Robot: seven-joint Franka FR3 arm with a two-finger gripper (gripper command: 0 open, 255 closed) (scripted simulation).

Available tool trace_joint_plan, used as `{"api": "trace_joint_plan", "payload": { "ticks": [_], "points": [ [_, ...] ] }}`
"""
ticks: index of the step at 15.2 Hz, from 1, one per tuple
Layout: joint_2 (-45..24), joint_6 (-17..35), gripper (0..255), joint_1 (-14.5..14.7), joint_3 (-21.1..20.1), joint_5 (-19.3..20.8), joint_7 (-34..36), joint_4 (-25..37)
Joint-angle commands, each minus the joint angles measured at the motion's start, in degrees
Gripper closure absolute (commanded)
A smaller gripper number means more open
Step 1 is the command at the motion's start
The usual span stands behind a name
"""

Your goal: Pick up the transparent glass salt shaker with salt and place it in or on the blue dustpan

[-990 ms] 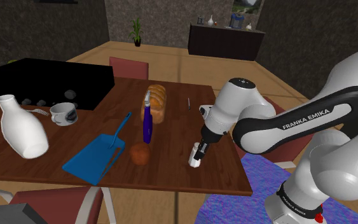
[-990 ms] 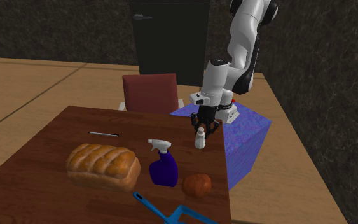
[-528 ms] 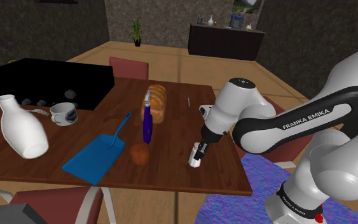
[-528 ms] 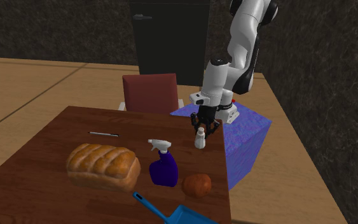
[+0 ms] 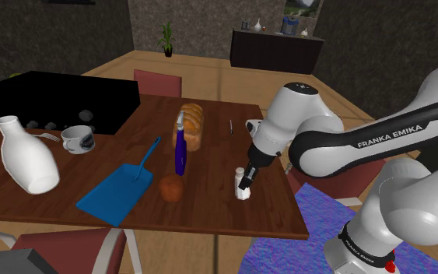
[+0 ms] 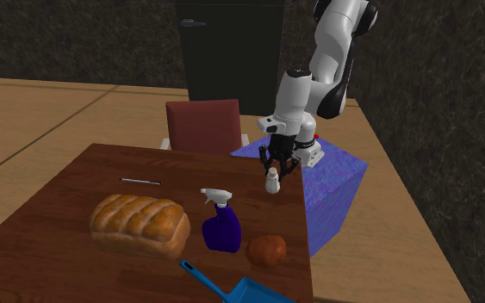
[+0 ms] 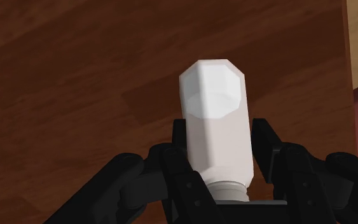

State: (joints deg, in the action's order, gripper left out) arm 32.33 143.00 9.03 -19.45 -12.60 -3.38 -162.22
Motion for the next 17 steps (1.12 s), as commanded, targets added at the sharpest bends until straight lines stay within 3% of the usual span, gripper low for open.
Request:
{"api": "trace_joint_plan", "payload": {
  "ticks": [1,17],
  "points": [
    [1.27,-2.15,255,-0.05,0.47,0.19,-0.20,0.86],
    [7.98,-17.37,255,-0.43,2.97,1.79,-0.37,9.42]
  ]
}}
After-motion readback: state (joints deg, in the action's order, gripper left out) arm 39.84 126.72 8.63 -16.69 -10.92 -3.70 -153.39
